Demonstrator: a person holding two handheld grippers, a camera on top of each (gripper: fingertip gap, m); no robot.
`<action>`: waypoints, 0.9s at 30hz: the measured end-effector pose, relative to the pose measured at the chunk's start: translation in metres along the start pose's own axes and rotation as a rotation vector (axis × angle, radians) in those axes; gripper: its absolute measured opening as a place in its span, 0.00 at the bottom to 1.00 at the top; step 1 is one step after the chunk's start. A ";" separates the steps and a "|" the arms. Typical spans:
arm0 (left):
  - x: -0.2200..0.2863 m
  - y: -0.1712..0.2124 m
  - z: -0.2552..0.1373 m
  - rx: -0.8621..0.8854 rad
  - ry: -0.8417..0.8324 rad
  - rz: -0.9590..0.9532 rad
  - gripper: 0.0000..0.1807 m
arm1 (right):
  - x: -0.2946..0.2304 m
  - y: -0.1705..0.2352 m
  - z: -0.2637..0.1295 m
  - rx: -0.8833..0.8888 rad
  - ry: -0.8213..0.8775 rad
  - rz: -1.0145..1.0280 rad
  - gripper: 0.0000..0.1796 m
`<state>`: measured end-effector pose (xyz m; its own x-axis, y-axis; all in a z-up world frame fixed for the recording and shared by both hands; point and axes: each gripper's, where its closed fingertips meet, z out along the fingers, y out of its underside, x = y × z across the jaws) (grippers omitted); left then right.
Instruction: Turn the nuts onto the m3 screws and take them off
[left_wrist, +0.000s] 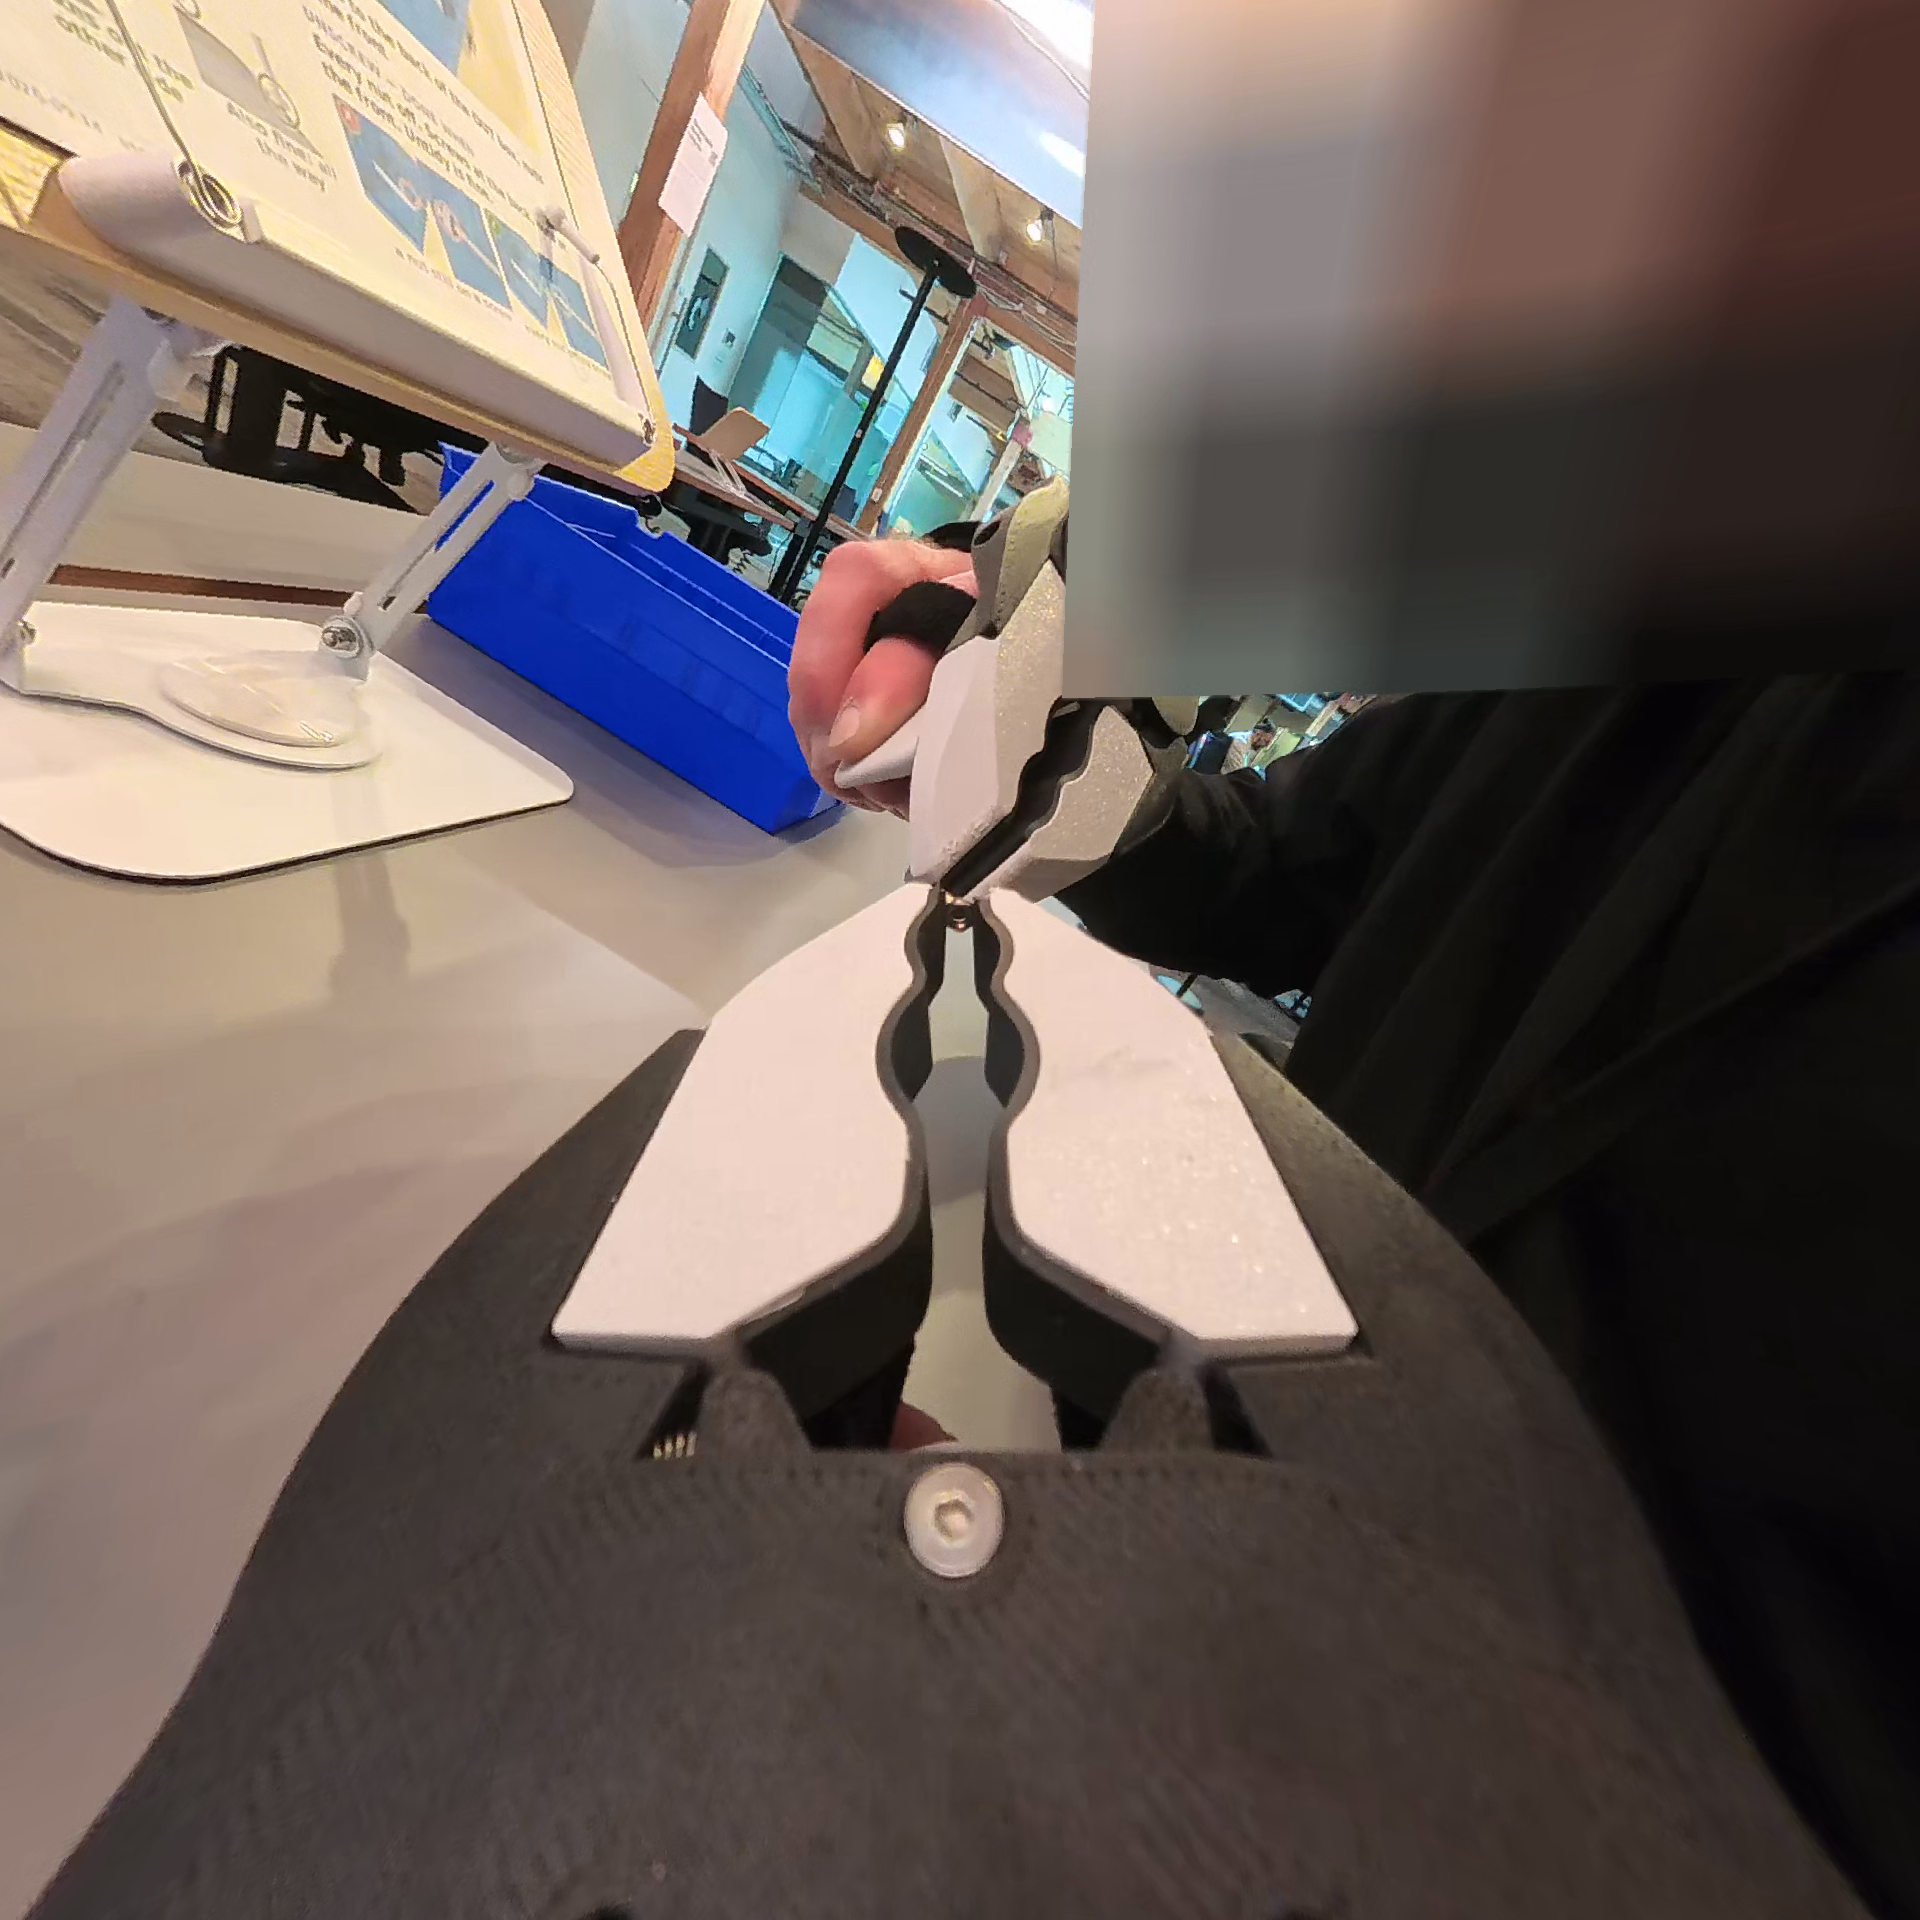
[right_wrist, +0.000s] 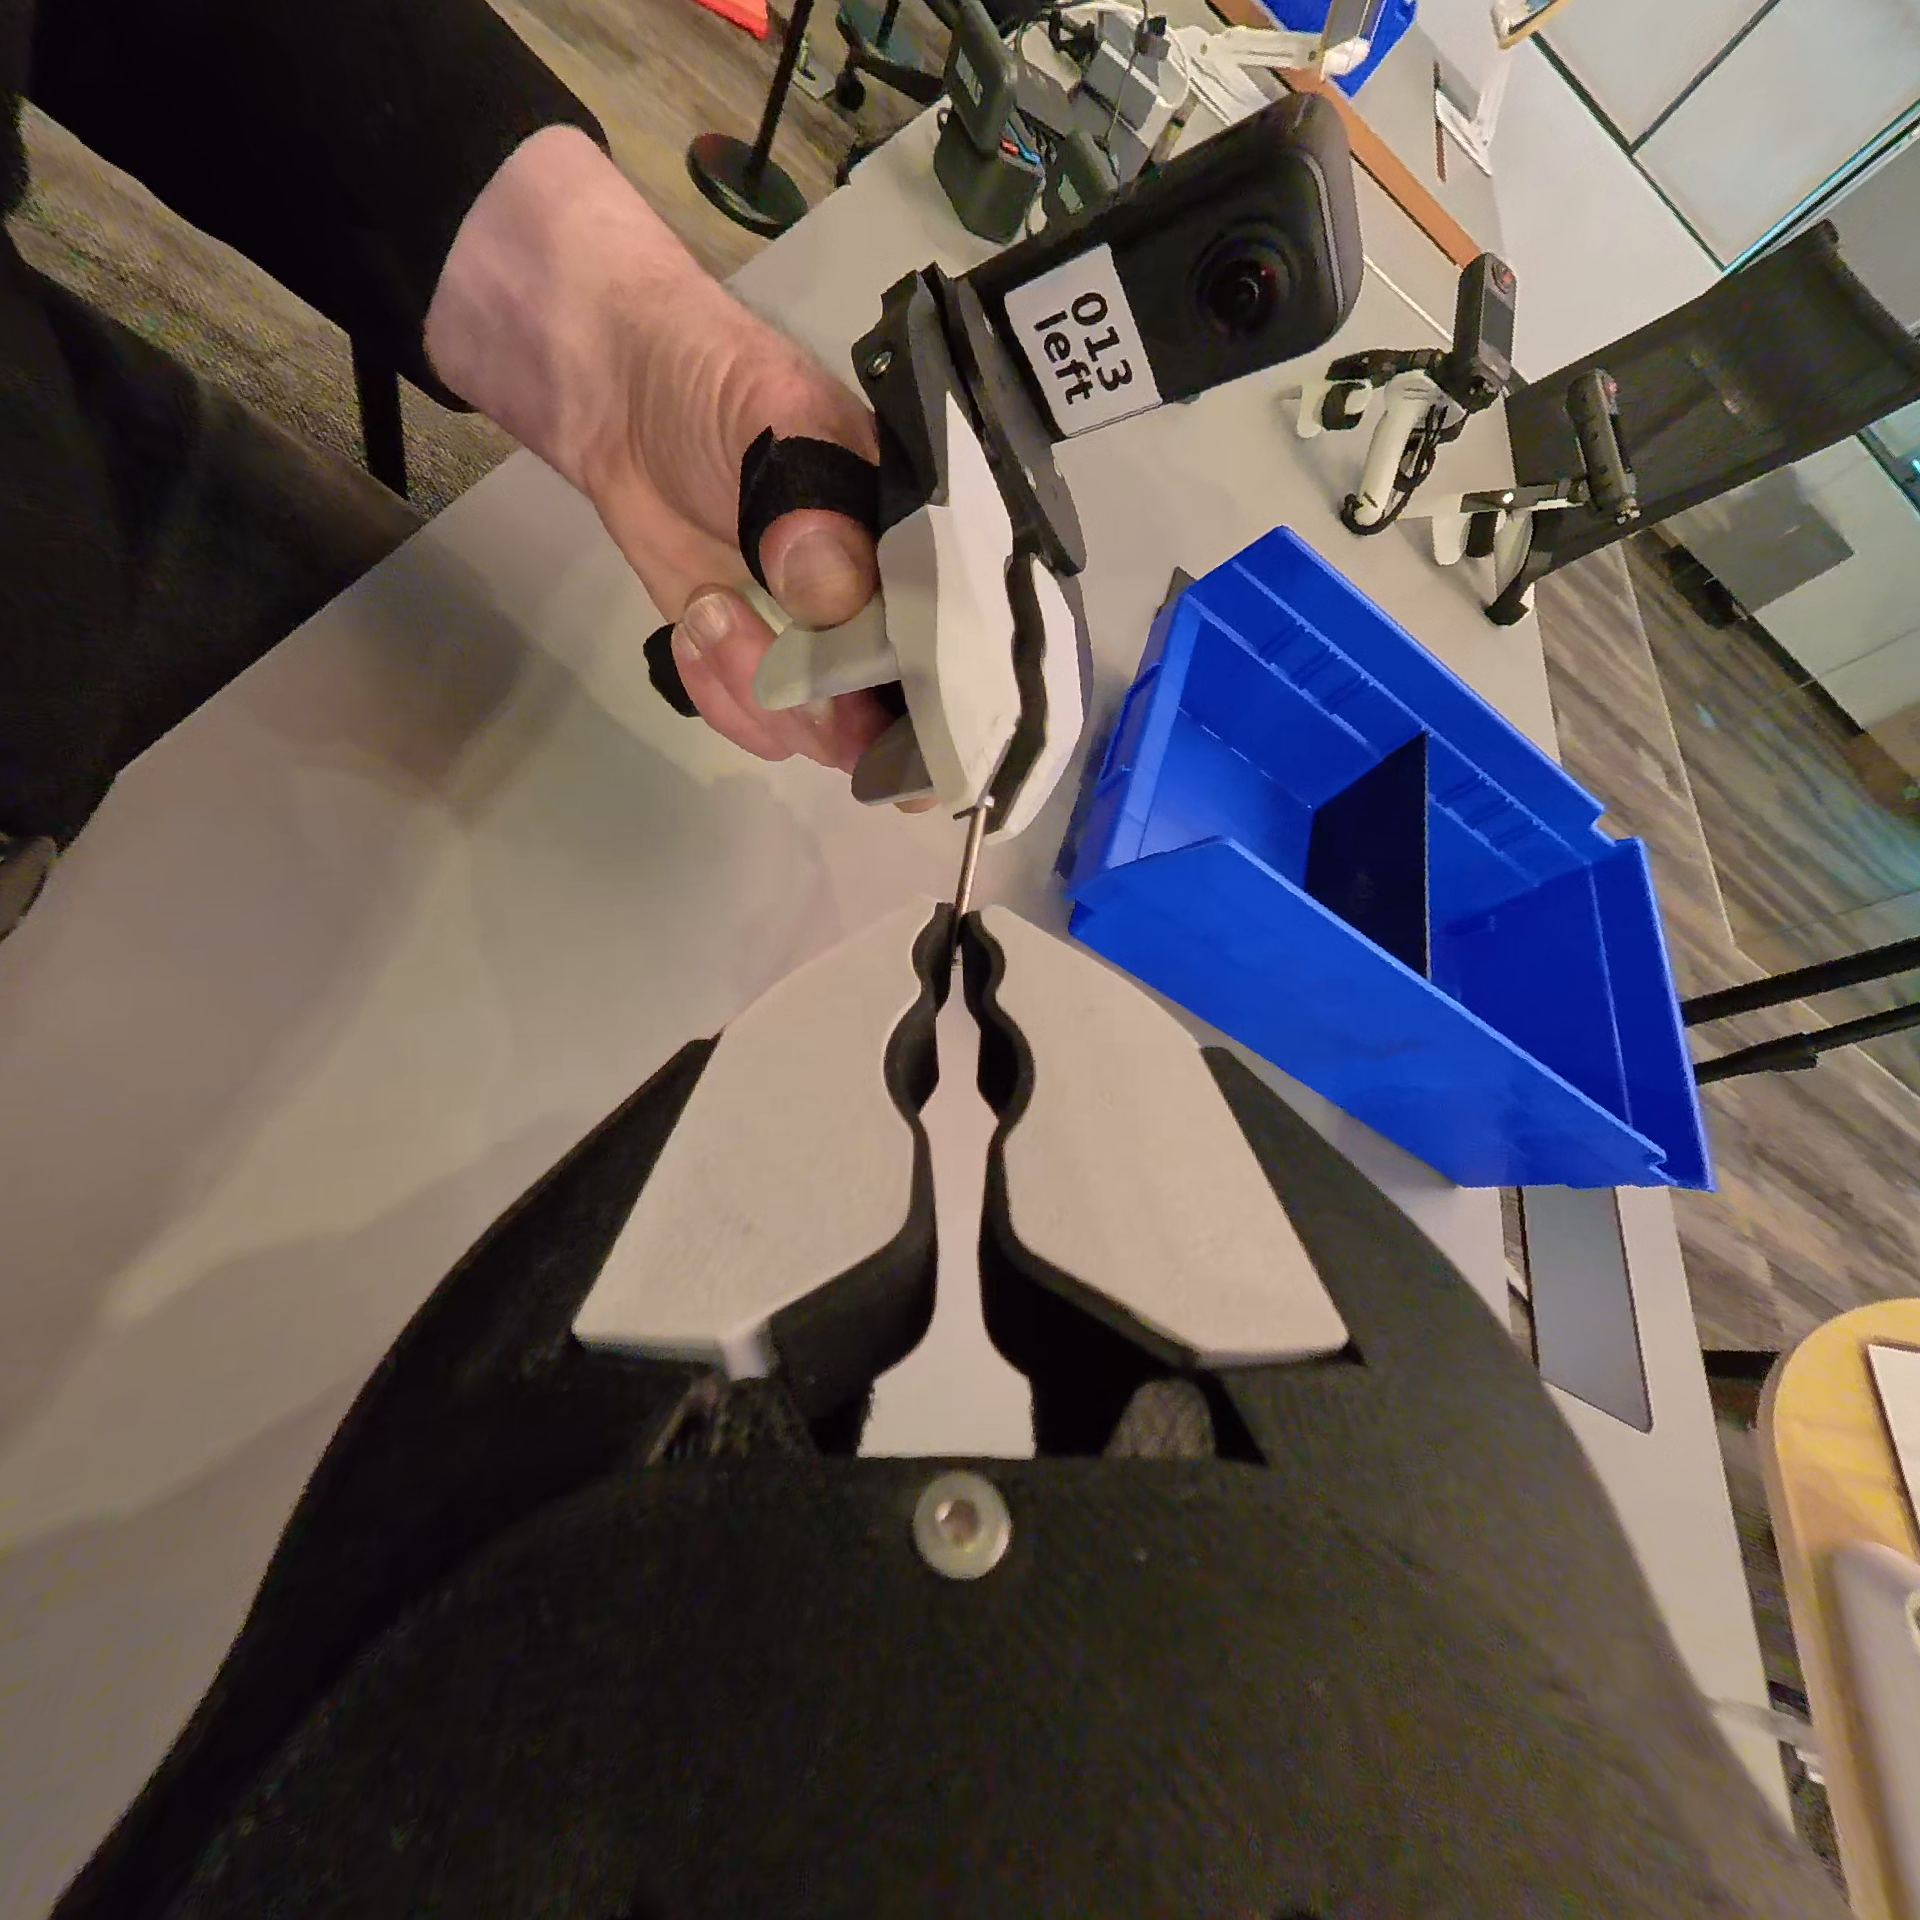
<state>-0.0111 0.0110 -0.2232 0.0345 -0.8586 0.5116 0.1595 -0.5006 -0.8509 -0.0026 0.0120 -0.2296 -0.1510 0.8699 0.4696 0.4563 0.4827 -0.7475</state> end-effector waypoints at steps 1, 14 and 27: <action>0.000 0.000 0.000 -0.003 -0.001 0.002 0.02 | 0.000 0.000 0.000 0.004 -0.005 0.006 0.01; 0.002 0.003 0.000 -0.030 -0.004 0.040 0.02 | -0.003 -0.001 -0.001 0.070 -0.080 0.107 0.01; 0.006 0.005 0.002 -0.070 0.003 0.095 0.02 | -0.008 -0.001 -0.002 0.140 -0.171 0.218 0.01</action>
<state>-0.0083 0.0033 -0.2239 0.0437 -0.9029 0.4276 0.0858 -0.4230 -0.9021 0.0000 0.0041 -0.2313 -0.2133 0.9533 0.2140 0.3707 0.2816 -0.8850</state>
